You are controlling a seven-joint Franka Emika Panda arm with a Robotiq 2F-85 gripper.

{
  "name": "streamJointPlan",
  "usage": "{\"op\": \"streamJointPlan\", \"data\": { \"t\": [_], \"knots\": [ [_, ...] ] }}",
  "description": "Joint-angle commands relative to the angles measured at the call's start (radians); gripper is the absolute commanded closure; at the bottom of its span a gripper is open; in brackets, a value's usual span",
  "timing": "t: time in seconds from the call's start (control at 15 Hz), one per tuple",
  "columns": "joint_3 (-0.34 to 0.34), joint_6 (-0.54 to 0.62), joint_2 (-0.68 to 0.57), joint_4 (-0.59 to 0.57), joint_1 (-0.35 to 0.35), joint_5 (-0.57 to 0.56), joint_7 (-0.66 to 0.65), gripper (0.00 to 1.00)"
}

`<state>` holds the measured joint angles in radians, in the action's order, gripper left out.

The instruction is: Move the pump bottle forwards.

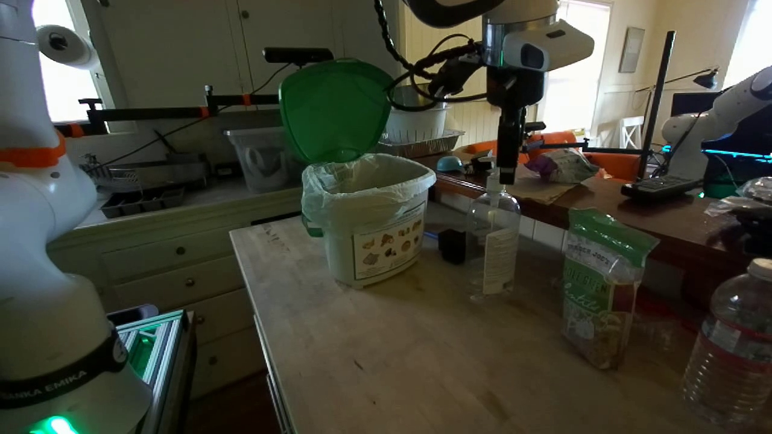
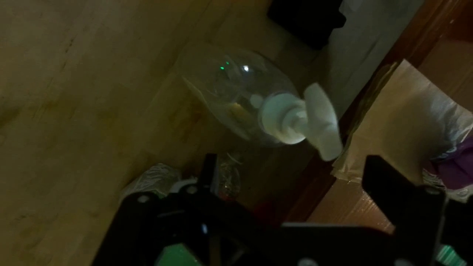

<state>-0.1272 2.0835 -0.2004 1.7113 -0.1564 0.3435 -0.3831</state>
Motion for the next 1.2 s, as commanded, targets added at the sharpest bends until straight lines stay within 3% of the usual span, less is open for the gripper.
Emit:
{"op": "streamJointPlan", "data": {
  "t": [0.0,0.13,0.2,0.6,0.73,0.87,1.13],
  "knots": [
    [0.008,-0.021,-0.051,-0.062,0.008,0.01,0.021,0.0],
    [0.013,-0.03,-0.064,-0.079,0.012,0.004,0.033,0.17],
    [0.015,-0.033,-0.07,-0.085,0.013,-0.002,0.04,0.34],
    [0.018,-0.066,-0.084,-0.103,0.024,-0.052,0.06,0.81],
    [0.015,-0.085,-0.085,-0.105,0.028,-0.079,0.059,0.72],
    [0.014,-0.106,-0.087,-0.111,0.03,-0.109,0.06,0.5],
    [0.014,-0.128,-0.088,-0.115,0.03,-0.146,0.066,0.23]
  ]
}}
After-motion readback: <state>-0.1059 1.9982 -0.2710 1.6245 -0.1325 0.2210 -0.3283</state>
